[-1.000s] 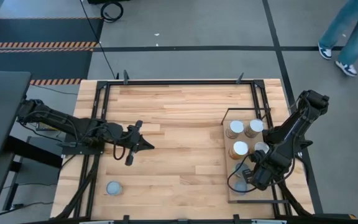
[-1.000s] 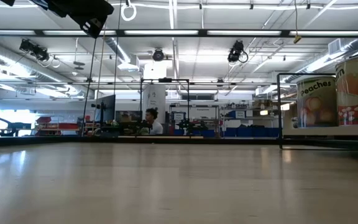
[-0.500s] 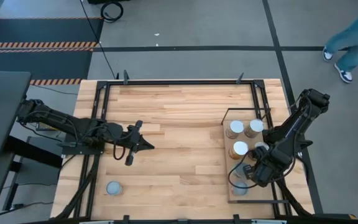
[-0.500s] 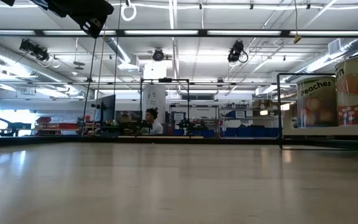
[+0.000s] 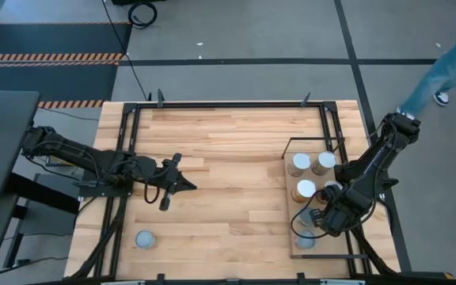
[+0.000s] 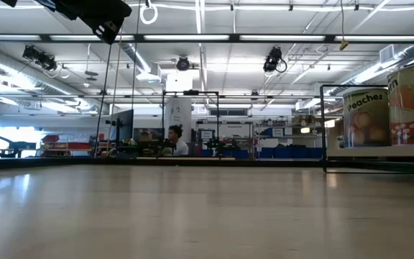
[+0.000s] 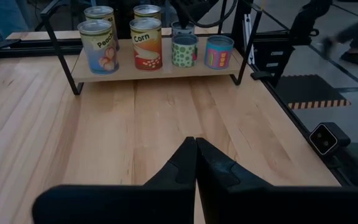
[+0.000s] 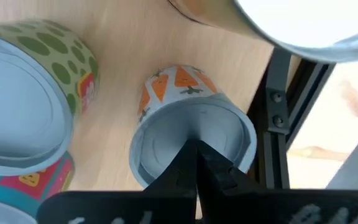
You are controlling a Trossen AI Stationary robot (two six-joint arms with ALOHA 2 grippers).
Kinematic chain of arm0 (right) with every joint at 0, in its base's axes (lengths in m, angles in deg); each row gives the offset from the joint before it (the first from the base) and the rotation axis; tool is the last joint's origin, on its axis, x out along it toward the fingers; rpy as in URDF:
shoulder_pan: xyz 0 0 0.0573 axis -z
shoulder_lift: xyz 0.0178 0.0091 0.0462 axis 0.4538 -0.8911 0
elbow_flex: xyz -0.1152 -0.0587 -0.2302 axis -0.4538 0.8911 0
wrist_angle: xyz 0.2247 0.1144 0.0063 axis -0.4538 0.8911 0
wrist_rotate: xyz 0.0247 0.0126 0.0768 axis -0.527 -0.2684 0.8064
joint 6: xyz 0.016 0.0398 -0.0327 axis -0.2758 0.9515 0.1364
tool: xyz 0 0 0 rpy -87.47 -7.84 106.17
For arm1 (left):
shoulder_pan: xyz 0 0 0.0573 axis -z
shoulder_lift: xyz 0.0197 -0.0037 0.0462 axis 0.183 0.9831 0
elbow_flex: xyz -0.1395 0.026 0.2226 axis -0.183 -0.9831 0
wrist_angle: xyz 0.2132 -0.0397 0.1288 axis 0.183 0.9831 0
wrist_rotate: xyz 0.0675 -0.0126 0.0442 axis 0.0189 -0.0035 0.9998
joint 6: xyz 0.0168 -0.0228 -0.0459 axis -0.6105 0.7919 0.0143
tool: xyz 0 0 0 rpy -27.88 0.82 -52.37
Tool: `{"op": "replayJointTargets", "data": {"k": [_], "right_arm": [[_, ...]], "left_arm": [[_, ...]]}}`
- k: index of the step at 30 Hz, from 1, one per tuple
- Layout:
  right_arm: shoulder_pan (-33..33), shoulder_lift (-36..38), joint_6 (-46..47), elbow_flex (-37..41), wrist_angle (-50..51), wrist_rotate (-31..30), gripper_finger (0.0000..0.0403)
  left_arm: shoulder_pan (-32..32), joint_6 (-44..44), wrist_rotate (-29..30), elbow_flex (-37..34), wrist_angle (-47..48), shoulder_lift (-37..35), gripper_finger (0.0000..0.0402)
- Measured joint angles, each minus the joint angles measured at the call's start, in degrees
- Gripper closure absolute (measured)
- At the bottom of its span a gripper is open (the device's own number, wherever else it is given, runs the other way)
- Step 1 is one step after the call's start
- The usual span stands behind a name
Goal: Pick and place cans onto a shelf
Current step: Adjust the small canned carrot, then adjust the canned corn
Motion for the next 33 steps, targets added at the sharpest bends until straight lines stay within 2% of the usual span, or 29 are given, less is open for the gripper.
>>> {"op": "replayJointTargets", "data": {"k": [8,14,20,24,29,33], "right_arm": [[-0.02,0.62,0.42,-1.22,0.40,0.26,0.0400],[-0.01,0.60,0.42,-5.78,3.36,-0.18,0.0400],[0.26,0.60,-0.98,-15.28,11.47,-5.53,0.0400],[1.39,0.64,-1.51,-20.36,22.16,-8.71,0.0400],[4.85,2.48,-4.88,-18.15,23.14,-11.38,0.0400],[8.68,4.51,-8.81,-12.52,22.87,-10.28,0.0401]], "left_arm": [[0.00,0.00,0.00,-0.01,-0.02,0.02,0.0390],[-0.01,-0.02,0.00,0.00,-0.02,0.02,0.0390],[0.00,-0.46,0.00,0.00,-0.07,0.02,0.0390],[-0.01,-0.45,0.00,-0.01,-0.08,0.02,0.0390],[0.00,-0.44,0.00,0.00,-0.09,0.00,0.0390],[0.00,-0.22,0.00,0.00,-0.12,0.00,0.0390]]}}
